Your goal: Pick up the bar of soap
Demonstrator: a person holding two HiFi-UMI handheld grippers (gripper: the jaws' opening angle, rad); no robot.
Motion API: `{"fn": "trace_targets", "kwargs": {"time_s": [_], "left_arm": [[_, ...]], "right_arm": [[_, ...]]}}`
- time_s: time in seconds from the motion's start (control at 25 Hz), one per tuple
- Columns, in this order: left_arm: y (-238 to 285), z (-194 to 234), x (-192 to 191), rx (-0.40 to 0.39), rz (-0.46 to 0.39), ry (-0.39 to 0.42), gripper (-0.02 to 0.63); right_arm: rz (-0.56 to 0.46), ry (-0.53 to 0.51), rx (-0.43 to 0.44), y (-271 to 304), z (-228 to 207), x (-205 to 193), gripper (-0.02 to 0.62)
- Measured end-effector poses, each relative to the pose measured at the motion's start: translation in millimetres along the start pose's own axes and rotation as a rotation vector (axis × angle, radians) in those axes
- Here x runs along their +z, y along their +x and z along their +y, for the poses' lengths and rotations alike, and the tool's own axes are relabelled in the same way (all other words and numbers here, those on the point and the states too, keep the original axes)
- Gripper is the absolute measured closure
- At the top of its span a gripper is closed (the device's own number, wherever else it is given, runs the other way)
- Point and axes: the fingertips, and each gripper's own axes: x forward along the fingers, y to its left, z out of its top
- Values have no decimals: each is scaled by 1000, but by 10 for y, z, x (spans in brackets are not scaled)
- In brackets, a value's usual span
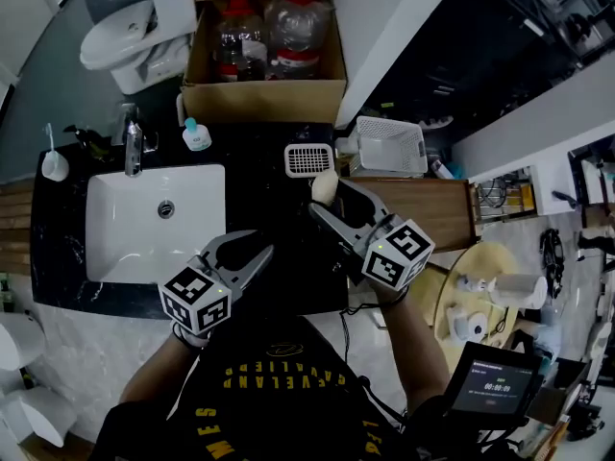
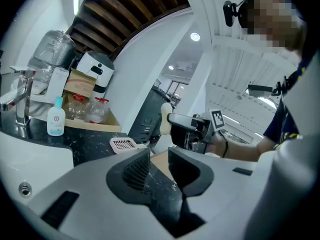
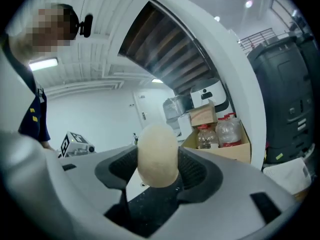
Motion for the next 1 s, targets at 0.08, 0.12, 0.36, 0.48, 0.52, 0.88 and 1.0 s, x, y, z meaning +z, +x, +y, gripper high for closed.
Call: {"fn": "trace_targets", "kwargs": {"time_s": [0.08,0.12,0.36,0.48,0.52,0.88,1.0], "left_arm": [[0,-65,-19,-11,2,0,488],[6,-102,-27,-17,4,0,488],[30,-272,29,-58,-1,13,488],[29,-318,53,-74,-3,10,488],[32,-332,57,-79,-2,9,488],[14,-426,39,-105,14,-29,488],[53,-466,-15,-119,30,-51,488]], "right_arm": [[-44,30,-11,-69,114,22,330],[-62,40,-17,-100,168,24,330],[-132,60,-37,-205,442,46,330],[-140,69,-35,-218,551,17,330],[-145,73,-34,-224,578,13,330],[-181,111,-46,-230,773,-34,330],[-189,139,-68,-255,750,-64,330]]}}
